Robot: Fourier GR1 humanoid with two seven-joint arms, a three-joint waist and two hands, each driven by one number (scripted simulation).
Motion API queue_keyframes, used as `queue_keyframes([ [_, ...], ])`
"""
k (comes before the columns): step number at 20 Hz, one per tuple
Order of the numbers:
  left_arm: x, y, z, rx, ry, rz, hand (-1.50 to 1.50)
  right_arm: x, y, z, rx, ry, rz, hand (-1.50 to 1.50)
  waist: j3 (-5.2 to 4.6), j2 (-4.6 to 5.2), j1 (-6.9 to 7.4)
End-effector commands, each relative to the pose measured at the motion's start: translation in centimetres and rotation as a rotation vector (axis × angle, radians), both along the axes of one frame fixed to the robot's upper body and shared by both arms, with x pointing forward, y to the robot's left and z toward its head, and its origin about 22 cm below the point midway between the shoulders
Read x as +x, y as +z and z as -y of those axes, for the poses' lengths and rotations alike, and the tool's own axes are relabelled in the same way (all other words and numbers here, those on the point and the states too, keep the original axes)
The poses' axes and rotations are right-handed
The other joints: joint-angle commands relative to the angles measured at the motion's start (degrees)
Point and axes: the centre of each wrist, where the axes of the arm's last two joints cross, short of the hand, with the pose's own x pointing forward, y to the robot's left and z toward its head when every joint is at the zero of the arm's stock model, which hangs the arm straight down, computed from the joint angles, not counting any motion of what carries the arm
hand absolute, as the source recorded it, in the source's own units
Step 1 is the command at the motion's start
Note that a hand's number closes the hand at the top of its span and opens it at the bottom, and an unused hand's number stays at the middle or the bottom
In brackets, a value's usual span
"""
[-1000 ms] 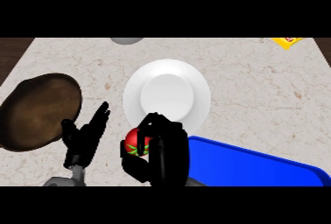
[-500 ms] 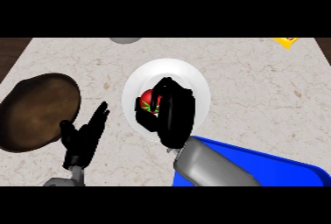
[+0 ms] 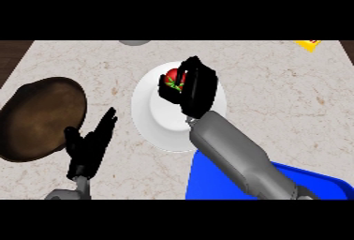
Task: Pick the tomato from the tray and place it in the plate
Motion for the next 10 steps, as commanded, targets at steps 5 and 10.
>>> queue_keyframes([
  [5,0.2,-0.6,-0.5,0.005,-0.019,-0.038,0.0,3.2,-1.4,2.0,-0.052,-0.085,-0.346,-1.5,-0.37,1.19,1.29],
  [10,-0.4,-0.6,0.1,-0.005,-0.03,-0.026,0.0,2.9,-3.5,3.7,0.037,0.033,-0.369,-1.5,-0.19,1.41,1.61],
])
